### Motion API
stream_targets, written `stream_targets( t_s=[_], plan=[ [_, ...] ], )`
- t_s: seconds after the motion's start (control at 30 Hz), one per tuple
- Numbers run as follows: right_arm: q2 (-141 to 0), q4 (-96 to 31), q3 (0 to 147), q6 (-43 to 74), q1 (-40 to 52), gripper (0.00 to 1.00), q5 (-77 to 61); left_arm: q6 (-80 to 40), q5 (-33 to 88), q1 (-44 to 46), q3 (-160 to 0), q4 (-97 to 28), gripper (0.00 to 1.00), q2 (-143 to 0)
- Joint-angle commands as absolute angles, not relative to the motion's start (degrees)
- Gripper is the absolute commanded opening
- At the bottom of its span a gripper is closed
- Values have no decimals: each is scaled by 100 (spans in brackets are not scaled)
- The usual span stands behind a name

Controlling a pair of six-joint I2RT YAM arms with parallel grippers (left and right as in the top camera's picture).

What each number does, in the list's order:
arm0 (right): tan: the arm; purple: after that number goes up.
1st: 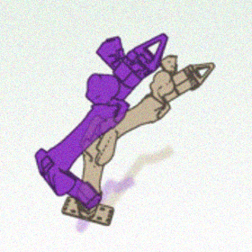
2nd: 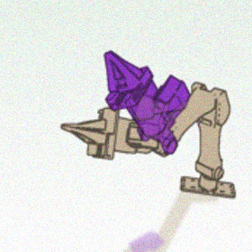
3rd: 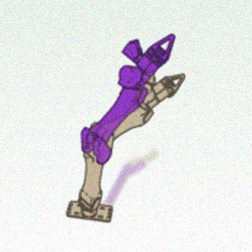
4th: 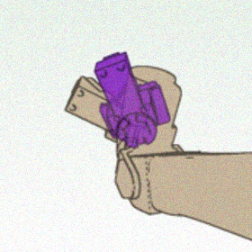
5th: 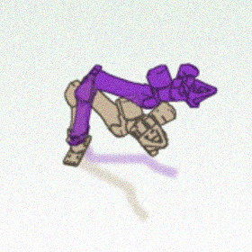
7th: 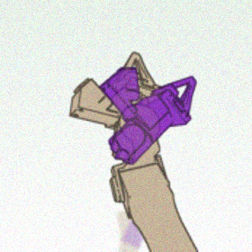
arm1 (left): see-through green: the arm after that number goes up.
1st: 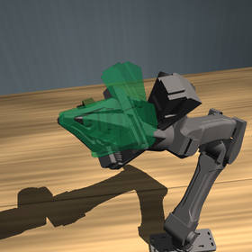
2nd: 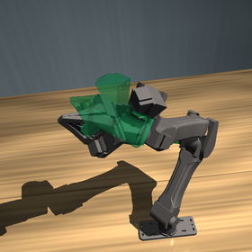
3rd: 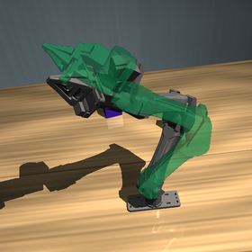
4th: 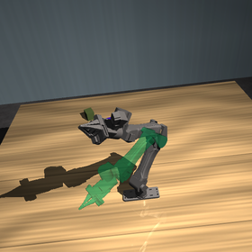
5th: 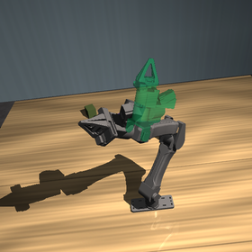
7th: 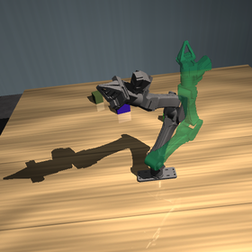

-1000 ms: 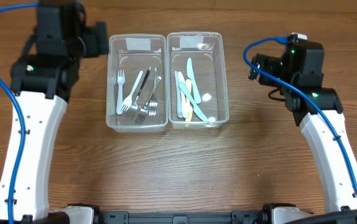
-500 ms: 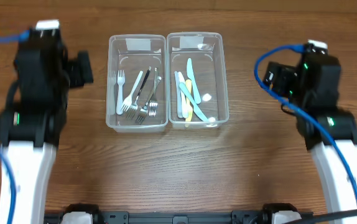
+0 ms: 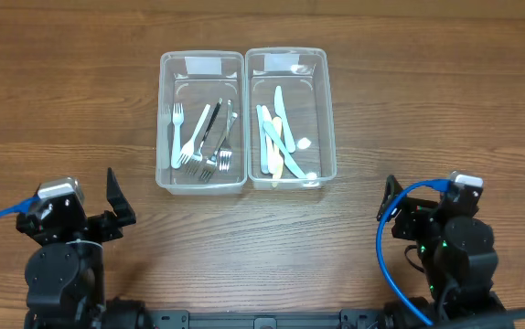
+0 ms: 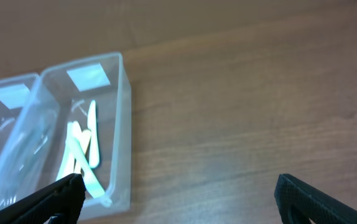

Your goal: Pack container

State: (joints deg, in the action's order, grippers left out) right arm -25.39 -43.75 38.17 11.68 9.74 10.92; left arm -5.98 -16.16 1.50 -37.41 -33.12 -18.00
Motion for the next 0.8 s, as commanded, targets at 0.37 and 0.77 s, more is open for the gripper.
stream_targets(
  t_s=[0.37,0.77],
  plan=[
    [-2563,-4884,3658,1243,996,100,919,-624,-1695,191,-3647,-5424,100,-1728],
    [-1601,-4930,3518,1221,674,100,558,-624,-1693,191,-3647,-6171,100,-1730]
  ],
)
